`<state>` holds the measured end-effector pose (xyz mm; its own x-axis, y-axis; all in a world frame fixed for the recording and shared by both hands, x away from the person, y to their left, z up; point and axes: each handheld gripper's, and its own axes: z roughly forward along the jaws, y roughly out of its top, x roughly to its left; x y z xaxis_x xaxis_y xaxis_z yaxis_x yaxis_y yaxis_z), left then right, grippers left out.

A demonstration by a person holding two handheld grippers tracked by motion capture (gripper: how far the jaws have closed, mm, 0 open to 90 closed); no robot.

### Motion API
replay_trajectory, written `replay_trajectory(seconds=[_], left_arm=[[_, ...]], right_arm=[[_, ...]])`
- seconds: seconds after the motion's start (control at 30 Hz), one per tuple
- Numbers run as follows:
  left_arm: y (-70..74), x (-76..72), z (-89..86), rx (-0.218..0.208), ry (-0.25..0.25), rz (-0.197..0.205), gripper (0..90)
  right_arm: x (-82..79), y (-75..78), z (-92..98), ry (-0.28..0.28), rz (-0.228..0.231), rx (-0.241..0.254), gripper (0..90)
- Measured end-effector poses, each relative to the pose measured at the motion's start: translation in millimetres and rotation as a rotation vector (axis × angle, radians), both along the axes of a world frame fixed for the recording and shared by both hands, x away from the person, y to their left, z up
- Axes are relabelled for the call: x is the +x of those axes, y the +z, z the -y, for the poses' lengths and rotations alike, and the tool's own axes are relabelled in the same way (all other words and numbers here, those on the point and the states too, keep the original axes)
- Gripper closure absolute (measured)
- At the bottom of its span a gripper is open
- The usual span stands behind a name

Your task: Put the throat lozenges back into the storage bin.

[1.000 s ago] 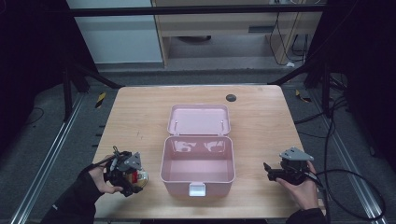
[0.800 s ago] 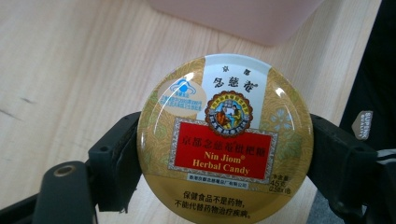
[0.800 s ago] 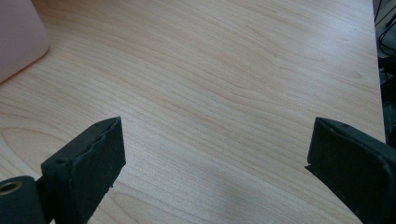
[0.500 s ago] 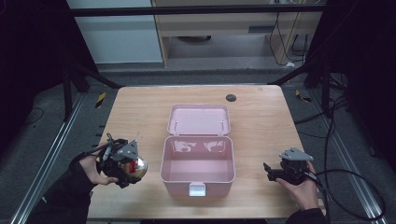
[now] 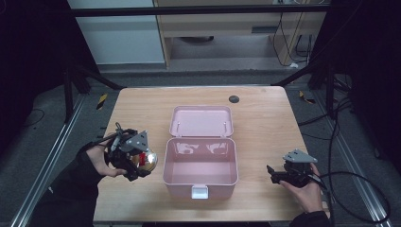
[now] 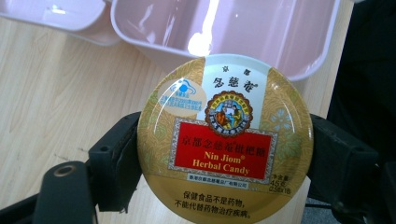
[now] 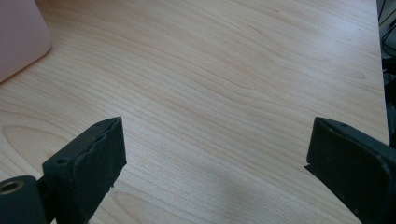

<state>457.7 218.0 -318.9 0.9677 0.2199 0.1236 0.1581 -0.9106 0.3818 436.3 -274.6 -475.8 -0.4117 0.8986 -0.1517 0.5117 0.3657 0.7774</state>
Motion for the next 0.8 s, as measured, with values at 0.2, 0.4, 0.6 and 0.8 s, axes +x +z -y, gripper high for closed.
replay_trajectory(seconds=[0.2, 0.4, 0.6, 0.8], left_arm=[[3.9, 5.1, 15.8, 0.003, -0.021, -0.002, 19.6], [7.2, 9.8, 32.6, -0.001, -0.044, -0.002, 19.6], [7.2, 16.5, 50.7, -0.009, -0.069, -0.006, 19.6], [1.5, 22.6, 65.6, 0.0, -0.087, -0.009, 19.6]], right_arm=[[0.1, -0.4, -0.3, 0.001, 0.001, 0.001, 4.9], [0.7, -1.5, -0.1, 0.006, 0.0, 0.001, 4.9], [0.8, -2.1, -0.1, 0.009, -0.002, 0.002, 4.9], [0.9, -2.5, 0.3, 0.011, -0.003, -0.002, 4.9]])
